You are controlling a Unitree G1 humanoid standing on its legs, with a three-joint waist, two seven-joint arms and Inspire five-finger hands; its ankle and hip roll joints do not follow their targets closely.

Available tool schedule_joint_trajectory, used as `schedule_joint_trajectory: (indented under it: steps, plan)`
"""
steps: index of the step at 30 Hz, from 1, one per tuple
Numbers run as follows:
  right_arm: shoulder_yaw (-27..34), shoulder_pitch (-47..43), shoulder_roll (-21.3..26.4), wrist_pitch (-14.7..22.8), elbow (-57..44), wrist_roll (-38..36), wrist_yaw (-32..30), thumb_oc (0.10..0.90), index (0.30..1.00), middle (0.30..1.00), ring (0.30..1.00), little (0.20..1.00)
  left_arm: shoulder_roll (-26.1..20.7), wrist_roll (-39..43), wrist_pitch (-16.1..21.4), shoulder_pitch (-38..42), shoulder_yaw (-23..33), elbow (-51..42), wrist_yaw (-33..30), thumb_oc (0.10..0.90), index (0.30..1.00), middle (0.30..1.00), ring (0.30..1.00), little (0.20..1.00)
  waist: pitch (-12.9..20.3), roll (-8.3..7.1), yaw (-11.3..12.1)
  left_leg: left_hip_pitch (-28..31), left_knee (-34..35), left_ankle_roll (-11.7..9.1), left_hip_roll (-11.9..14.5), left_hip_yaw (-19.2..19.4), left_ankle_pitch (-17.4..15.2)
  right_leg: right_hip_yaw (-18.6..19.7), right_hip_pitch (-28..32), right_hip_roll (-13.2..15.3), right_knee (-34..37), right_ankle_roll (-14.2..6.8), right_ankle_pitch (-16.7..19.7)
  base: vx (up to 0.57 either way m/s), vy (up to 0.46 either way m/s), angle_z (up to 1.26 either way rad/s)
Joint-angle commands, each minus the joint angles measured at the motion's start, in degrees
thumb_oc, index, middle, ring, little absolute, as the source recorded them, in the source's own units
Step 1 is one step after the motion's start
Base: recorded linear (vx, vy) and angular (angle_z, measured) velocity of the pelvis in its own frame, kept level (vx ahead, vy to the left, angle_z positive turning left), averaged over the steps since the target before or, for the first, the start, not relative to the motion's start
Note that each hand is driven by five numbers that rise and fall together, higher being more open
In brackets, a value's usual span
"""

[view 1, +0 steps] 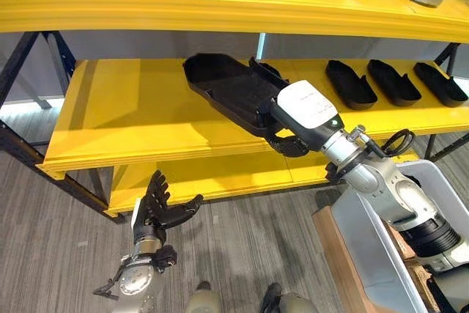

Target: Move parts from the plastic box to the shelf.

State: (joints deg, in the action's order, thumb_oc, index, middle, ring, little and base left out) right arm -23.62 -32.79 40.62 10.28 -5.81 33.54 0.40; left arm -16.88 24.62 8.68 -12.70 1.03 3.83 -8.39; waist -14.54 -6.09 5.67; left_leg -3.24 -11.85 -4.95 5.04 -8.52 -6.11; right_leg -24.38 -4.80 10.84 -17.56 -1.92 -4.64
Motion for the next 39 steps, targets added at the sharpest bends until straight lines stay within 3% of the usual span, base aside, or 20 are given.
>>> schedule_joint_trajectory:
  steps: [1, 3, 4, 5, 6, 7, 8, 9, 10, 11, 12, 13, 14, 16, 18, 21, 24, 25, 29, 39]
  plan:
    - [2.4, -13.0, -1.6, 1.6, -2.4, -4.5, -6.6, 0.400, 0.300, 0.300, 0.300, 0.300, -3.4, 2.7, 5.9, 0.3, 0.4, -8.0, 0.2, 0.900, 1.000, 1.000, 1.000, 1.000, 4.4, -0.59, 1.6, -0.9, -6.0, 0.6, 2.3, 3.7, -3.9, 3.5, 0.3, 2.2, 1.3, -3.4, 0.5, 0.01, -0.207, 0.14]
    - [1.6, -14.5, -0.9, 1.6, -2.3, -4.8, -7.3, 0.400, 0.300, 0.300, 0.300, 0.300, -3.4, 3.7, 6.0, 0.3, 0.8, -7.7, -0.2, 0.900, 1.000, 1.000, 1.000, 1.000, 2.2, -0.31, 3.4, -6.5, -17.0, -1.1, 2.9, 3.1, 2.2, 2.1, 2.3, 0.6, 2.8, -1.2, -0.8, -0.06, -0.180, 0.19]
    - [1.6, -14.7, -0.9, 1.6, -2.2, -4.8, -7.4, 0.400, 0.300, 0.300, 0.300, 0.300, -3.4, 3.7, 6.0, 0.5, 0.8, -7.7, -0.2, 0.900, 1.000, 1.000, 1.000, 1.000, 2.2, -0.31, 3.1, -7.1, -17.2, -1.1, 2.7, 2.7, 2.6, 1.7, 2.1, 0.6, 3.1, -1.1, -0.5, -0.12, -0.155, 0.30]
    - [1.1, -16.3, -0.2, 1.2, -1.9, -4.9, -7.6, 0.400, 0.300, 0.300, 0.300, 0.300, -3.8, 3.7, 5.9, 1.0, 0.5, -7.9, 0.1, 0.900, 1.000, 1.000, 1.000, 1.000, 0.4, -0.37, 4.2, -9.8, -21.0, -1.5, 3.1, 3.1, 6.7, 0.3, 2.9, 0.2, 3.4, -0.1, -1.0, -0.08, -0.121, 0.28]
    - [1.0, -16.6, -0.1, 1.1, -1.9, -4.7, -7.9, 0.400, 0.300, 0.300, 0.300, 0.300, -3.8, 3.5, 5.9, 1.0, 0.5, -8.0, 0.2, 0.900, 1.000, 1.000, 1.000, 1.000, 0.2, -0.61, 4.2, -10.6, -21.0, -1.2, 3.9, 3.5, 7.2, -0.3, 3.1, 0.2, 3.7, -0.2, -1.1, -0.03, -0.128, 0.31]
    - [0.9, -16.6, 0.0, 1.1, -2.1, -4.6, -8.2, 0.400, 0.300, 0.300, 0.300, 0.300, -3.7, 3.5, 5.7, 0.9, 0.7, -7.9, 0.0, 0.900, 1.000, 1.000, 1.000, 1.000, 0.5, -0.54, 4.0, -10.8, -18.3, -1.1, 6.3, 4.1, 7.9, -1.1, 3.3, -0.1, 3.5, -0.5, -1.7, 0.05, -0.058, 0.40]
    - [0.8, -16.5, 0.0, 1.1, -2.1, -4.6, -8.2, 0.400, 0.300, 0.300, 0.300, 0.300, -3.7, 3.5, 5.7, 0.7, 0.8, -7.9, -0.1, 0.900, 1.000, 1.000, 1.000, 1.000, 0.5, -0.45, 4.1, -10.3, -17.9, -1.4, 6.6, 4.2, 7.7, -0.9, 3.5, -0.3, 3.4, -0.5, -2.0, 0.13, 0.030, 0.49]
    - [1.8, -15.9, 0.7, 1.0, -2.4, -5.0, -8.6, 0.400, 0.300, 0.300, 0.300, 0.300, -3.4, 3.8, 5.6, 0.9, 0.8, -8.0, -0.4, 0.900, 1.000, 1.000, 1.000, 1.000, 1.2, -0.08, 3.2, -9.2, -6.6, -1.7, 12.2, 6.0, 10.0, -1.9, 3.9, -0.3, 3.1, -1.5, -2.8, 0.10, 0.019, 0.46]
    - [1.8, -15.7, 0.8, 0.9, -2.5, -5.0, -8.5, 0.400, 0.300, 0.300, 0.300, 0.300, -3.3, 3.8, 5.6, 0.8, 0.7, -8.0, -0.4, 0.900, 1.000, 1.000, 1.000, 1.000, 1.1, -0.26, 3.5, -8.0, -4.9, -1.8, 12.2, 6.6, 10.9, -1.7, 4.0, -0.2, 3.2, -1.4, -2.8, 0.16, 0.193, 0.54]
    - [2.0, -15.6, 1.1, 0.7, -2.5, -5.0, -9.2, 0.400, 0.300, 0.300, 0.300, 0.300, -3.3, 3.3, 5.5, 1.6, 0.2, -7.7, -1.0, 0.900, 1.000, 1.000, 1.000, 1.000, 1.6, 0.96, 2.4, -7.9, 7.7, -3.2, 16.9, 8.7, 18.3, -1.7, 3.4, 0.5, 0.7, -2.3, -3.9, 0.17, 0.236, 0.54]
    - [2.3, -15.1, 1.3, 0.6, -2.3, -5.1, -9.4, 0.400, 0.300, 0.300, 0.300, 0.300, -3.2, 2.8, 5.4, 2.0, -0.2, -7.3, -1.1, 0.900, 1.000, 1.000, 1.000, 1.000, 1.4, 1.27, 1.6, -9.8, 10.7, -4.4, 18.9, 10.3, 20.2, -1.1, 4.3, 1.2, 0.2, -2.8, -4.8, 0.16, 0.313, 0.49]
    - [2.6, -14.5, 1.7, 0.5, -2.5, -5.2, -9.3, 0.400, 0.300, 0.300, 0.300, 0.300, -3.1, 2.6, 5.3, 2.6, -0.5, -6.9, -1.2, 0.900, 1.000, 1.000, 1.000, 1.000, 1.4, 1.95, 1.4, -9.5, 13.6, -4.7, 19.6, 11.6, 23.3, -1.8, 3.7, 1.3, -1.0, -2.5, -4.7, 0.18, 0.214, 0.35]
    - [3.4, -13.5, 1.7, 0.6, -3.0, -5.5, -9.5, 0.400, 0.300, 0.300, 0.300, 0.300, -2.9, 2.2, 5.2, 2.9, -0.6, -6.7, -1.2, 0.900, 1.000, 1.000, 1.000, 1.000, 1.6, 2.41, 1.3, -9.2, 16.3, -6.1, 19.9, 12.9, 24.4, -1.4, 4.2, 1.6, -1.7, -3.2, -5.9, 0.15, 0.195, 0.31]
    - [4.9, -11.2, 1.5, 0.7, -3.9, -5.6, -9.4, 0.400, 0.300, 0.300, 0.300, 0.300, -2.7, 2.5, 5.3, 2.6, -0.6, -6.5, -0.8, 0.900, 1.000, 1.000, 1.000, 1.000, 1.9, 3.56, 2.1, -8.2, 16.5, -5.9, 19.8, 13.6, 24.4, -1.4, 4.2, 2.3, -3.3, -3.6, -5.9, 0.17, 0.278, 0.07]
    - [5.9, -10.1, -0.5, 1.4, -3.9, -5.4, -9.6, 0.400, 0.300, 0.300, 0.300, 0.300, -2.1, 3.2, 5.5, 1.0, 0.2, -6.9, -0.4, 0.900, 1.000, 1.000, 1.000, 1.000, 3.5, 4.61, 4.3, -6.5, 15.2, -5.7, 17.9, 8.8, 21.9, 1.7, 5.0, 3.4, -3.6, -5.0, -5.8, 0.27, 0.406, -0.81]
    - [7.6, -7.1, -2.6, 1.1, -4.2, -5.2, -9.6, 0.400, 0.300, 0.300, 0.300, 0.300, -3.4, 3.6, 5.7, 0.8, 0.1, -7.2, -0.1, 0.900, 1.000, 1.000, 1.000, 1.000, 3.1, 3.02, 5.4, -10.6, 5.1, -4.8, 13.9, 7.1, 16.4, 2.2, 7.7, 6.7, -3.1, -6.0, -5.4, 0.17, 0.254, -0.66]
    - [8.3, -5.7, -3.7, 0.8, -4.4, -4.7, -9.6, 0.400, 0.300, 0.300, 0.300, 0.300, -4.6, 3.5, 5.6, 1.1, -0.2, -7.2, 0.0, 0.900, 1.000, 1.000, 1.000, 1.000, 3.3, 2.25, 5.6, -13.0, 0.7, -4.1, 12.0, 7.0, 13.8, 2.4, 8.9, 7.8, -1.9, -6.5, -4.9, 0.11, 0.176, 0.34]
    - [7.8, -6.4, -4.5, 0.3, -4.1, -4.1, -9.7, 0.400, 0.300, 0.300, 0.300, 0.300, -5.3, 3.5, 5.5, 1.3, -0.4, -7.3, -0.4, 0.900, 1.000, 1.000, 1.000, 1.000, 3.4, 1.80, 6.0, -14.1, -2.3, -3.1, 10.5, 6.7, 11.6, 3.0, 9.0, 8.8, -1.3, -7.0, -4.3, 0.10, 0.206, 0.21]
    - [7.6, -6.9, -5.4, -0.3, -3.7, -3.8, -9.6, 0.400, 0.300, 0.300, 0.300, 0.300, -6.2, 3.0, 5.3, 1.9, -0.9, -7.7, -1.0, 0.900, 1.000, 1.000, 1.000, 1.000, 3.1, 0.70, 6.0, -14.9, -5.5, -1.7, 9.2, 7.7, 8.6, 3.3, 9.1, 9.9, -0.6, -7.8, -3.5, 0.09, 0.158, 0.05]
    - [5.4, -11.6, -6.0, -2.6, 0.4, -2.0, -10.1, 0.400, 0.300, 0.300, 0.300, 0.300, -7.5, 3.1, 5.1, 2.5, -1.4, -7.8, -1.5, 0.900, 1.000, 1.000, 1.000, 1.000, 2.7, -0.68, 6.5, -17.9, -6.7, -1.8, 8.8, 7.2, 8.4, 2.4, 9.1, 8.6, 1.1, -7.6, -3.3, 0.04, 0.009, -0.04]
